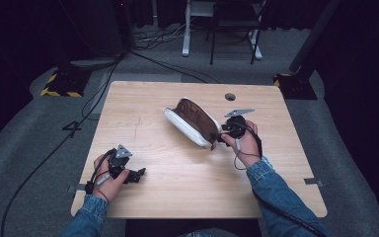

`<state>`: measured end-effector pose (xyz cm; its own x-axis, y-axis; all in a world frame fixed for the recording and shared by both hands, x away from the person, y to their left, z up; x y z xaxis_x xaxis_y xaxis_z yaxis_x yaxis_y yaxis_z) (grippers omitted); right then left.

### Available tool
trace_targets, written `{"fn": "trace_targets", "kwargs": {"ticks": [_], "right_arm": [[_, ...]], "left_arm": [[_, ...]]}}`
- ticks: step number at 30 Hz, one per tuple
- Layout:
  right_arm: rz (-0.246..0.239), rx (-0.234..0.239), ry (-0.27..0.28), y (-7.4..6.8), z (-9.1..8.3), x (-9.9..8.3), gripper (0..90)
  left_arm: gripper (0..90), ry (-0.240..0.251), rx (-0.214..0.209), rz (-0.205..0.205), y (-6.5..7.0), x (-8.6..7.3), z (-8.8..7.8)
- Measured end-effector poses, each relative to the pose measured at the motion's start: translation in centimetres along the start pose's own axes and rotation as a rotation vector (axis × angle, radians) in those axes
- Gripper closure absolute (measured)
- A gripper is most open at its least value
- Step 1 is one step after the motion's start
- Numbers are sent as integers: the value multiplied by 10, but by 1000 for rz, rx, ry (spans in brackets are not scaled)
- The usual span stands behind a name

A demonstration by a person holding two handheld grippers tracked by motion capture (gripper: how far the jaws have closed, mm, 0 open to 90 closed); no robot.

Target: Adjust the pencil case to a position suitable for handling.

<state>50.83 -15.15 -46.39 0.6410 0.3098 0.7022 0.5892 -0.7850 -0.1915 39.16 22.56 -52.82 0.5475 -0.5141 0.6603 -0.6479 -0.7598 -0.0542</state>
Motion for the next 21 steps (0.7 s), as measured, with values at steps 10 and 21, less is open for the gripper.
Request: {"fn": "trace_targets", "kwargs": {"ticks": [10, 21], "right_arm": [[16, -14, -32, 3, 20, 7, 378], [17, -31, -88, 2, 34, 10, 468]], "left_arm": [[0, 0, 0, 0, 0, 0, 0], [0, 0, -2, 2, 0, 0, 0]]}}
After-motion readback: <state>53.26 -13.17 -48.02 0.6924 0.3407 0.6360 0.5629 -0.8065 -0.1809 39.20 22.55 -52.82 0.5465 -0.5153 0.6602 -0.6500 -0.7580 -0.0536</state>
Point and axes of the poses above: each handheld gripper's, and its own axes: z roughly forward along the jaws, x roughly out of its top, y roughly to its right, the point moved 3 cm from there along z, roughly forward along the jaws, and after that the axes turned 6 degrees about z, right-handed, at the moved point
